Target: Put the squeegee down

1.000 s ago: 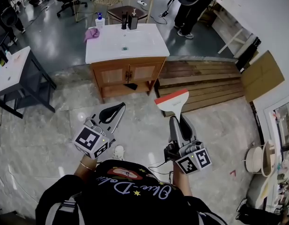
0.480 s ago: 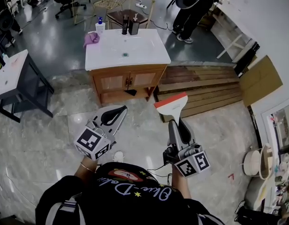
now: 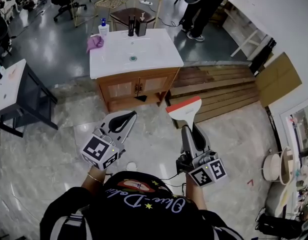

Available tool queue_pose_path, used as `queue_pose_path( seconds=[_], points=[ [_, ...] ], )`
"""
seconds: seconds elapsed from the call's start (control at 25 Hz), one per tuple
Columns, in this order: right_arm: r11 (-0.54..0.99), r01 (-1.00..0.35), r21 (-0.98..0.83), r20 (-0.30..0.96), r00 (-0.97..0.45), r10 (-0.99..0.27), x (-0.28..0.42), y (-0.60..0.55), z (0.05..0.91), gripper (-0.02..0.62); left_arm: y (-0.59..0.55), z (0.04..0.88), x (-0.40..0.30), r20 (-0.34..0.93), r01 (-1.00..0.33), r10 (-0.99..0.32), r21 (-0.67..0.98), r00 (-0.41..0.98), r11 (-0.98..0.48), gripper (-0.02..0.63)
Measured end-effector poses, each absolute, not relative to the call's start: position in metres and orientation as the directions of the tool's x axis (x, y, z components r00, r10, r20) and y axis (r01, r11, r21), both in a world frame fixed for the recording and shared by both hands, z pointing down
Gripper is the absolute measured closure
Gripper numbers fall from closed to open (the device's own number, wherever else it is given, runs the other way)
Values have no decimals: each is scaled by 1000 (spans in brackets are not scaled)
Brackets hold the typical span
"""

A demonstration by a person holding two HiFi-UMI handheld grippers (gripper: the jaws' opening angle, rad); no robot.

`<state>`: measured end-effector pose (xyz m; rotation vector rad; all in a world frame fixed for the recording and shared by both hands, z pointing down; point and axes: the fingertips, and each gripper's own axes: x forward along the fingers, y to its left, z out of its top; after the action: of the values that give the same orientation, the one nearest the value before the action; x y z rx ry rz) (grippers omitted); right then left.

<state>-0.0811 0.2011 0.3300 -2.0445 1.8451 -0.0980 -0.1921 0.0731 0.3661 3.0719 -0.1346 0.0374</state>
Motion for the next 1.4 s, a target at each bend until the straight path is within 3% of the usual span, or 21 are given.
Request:
queue_pose_path(
  seconds=[0.72,1.4],
  points=[
    [-113,-943,-313,-177,175,-969,-84,179,332,495,46,367,-185,2,-29,-29,76,1000,-997,591],
    [-3,-937,-350,-178,70,-982,-47,141,337,495,24,370,-171,27,-143,-142,68,990,-987,592]
  ],
)
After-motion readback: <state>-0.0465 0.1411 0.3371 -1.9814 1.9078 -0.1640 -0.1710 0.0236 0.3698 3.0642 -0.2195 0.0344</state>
